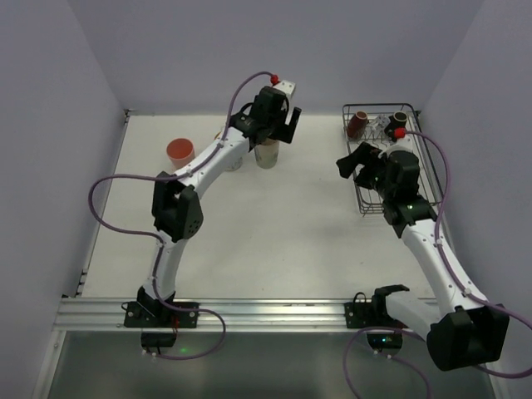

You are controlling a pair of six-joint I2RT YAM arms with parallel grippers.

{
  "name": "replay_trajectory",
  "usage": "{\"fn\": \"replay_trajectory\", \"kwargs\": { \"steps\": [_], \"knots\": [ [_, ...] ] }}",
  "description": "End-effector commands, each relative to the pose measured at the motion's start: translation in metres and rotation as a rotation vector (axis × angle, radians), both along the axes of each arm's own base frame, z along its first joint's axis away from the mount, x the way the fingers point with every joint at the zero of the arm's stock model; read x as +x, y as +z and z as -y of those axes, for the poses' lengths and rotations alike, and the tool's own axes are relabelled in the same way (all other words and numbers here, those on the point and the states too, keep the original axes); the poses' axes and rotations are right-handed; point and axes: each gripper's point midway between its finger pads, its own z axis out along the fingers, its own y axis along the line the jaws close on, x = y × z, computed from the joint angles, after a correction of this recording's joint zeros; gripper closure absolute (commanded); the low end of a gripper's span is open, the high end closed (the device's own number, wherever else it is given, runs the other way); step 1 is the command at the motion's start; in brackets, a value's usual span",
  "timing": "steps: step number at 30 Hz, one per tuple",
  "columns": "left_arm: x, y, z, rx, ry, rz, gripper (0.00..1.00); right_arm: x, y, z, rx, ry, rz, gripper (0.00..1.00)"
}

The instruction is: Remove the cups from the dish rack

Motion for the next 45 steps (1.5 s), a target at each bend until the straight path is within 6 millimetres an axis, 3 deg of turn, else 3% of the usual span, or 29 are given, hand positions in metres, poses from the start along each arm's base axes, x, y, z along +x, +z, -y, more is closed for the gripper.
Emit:
{"fn": "replay_trajectory", "kwargs": {
  "steps": [1,3,4,6,9,10,12,14,15,16,18,19,21,22,24,28,36,45],
  "knots": [
    [-0.016,0.119,0.002,-0.174,-0.045,0.183,0.1,0.015,0.011,0.042,-0.146,-0.177,0.006,0.17],
    [-0.032,0.145,0.01,-0.235,-0.102,0.21,0.09,0.019,0.011,0.064,-0.198,-0.254,-0.006,0.18],
    [-0.048,0.168,0.005,-0.266,-0.118,0.238,0.09,0.023,0.013,0.077,-0.218,-0.307,-0.009,0.18],
    [-0.073,0.195,0.011,-0.352,-0.166,0.27,0.08,0.027,0.014,0.102,-0.221,-0.374,-0.017,0.19],
    [-0.14,0.21,-0.009,-0.491,-0.259,0.305,0.07,0.035,0.016,0.135,-0.243,-0.464,-0.047,0.16],
    [-0.153,0.213,-0.014,-0.525,-0.277,0.316,0.06,0.038,0.016,0.141,-0.255,-0.483,-0.054,0.14],
    [-0.177,0.216,-0.022,-0.588,-0.3,0.329,0.05,0.044,0.005,0.156,-0.289,-0.524,-0.101,0.11],
    [-0.205,0.201,-0.038,-0.607,-0.311,0.308,0.05,0.049,0.003,0.163,-0.297,-0.547,-0.116,0.04],
    [-0.214,0.176,-0.041,-0.588,-0.314,0.266,0.04,0.053,-0.006,0.169,-0.315,-0.566,-0.142,0.02],
    [-0.228,0.183,-0.051,-0.602,-0.324,0.287,0.04,0.056,-0.005,0.171,-0.319,-0.568,-0.145,0.01],
    [-0.243,0.153,-0.061,-0.557,-0.328,0.233,0.02,0.064,-0.019,0.177,-0.324,-0.564,-0.185,0.01],
    [-0.254,0.157,-0.071,-0.55,-0.332,0.261,0.02,0.068,-0.019,0.182,-0.321,-0.566,-0.191,0.01],
    [-0.262,0.133,-0.086,-0.499,-0.297,0.231,0.0,0.074,-0.036,0.188,-0.329,-0.569,-0.239,0.01],
    [-0.27,0.137,-0.095,-0.497,-0.292,0.258,0.0,0.077,-0.038,0.19,-0.331,-0.576,-0.246,0.01],
    [-0.276,0.126,-0.111,-0.449,-0.264,0.272,0.0,0.086,-0.05,0.193,-0.33,-0.572,-0.275,0.01],
    [-0.277,0.114,-0.128,-0.409,-0.215,0.31,0.0,0.099,-0.065,0.196,-0.344,-0.562,-0.32,0.01],
    [-0.272,0.093,-0.122,-0.381,-0.23,0.283,0.0,0.119,-0.09,0.206,-0.393,-0.557,-0.392,0.06],
    [-0.269,0.09,-0.123,-0.369,-0.223,0.282,0.0,0.126,-0.107,0.208,-0.404,-0.556,-0.441,0.19]
  ]
}}
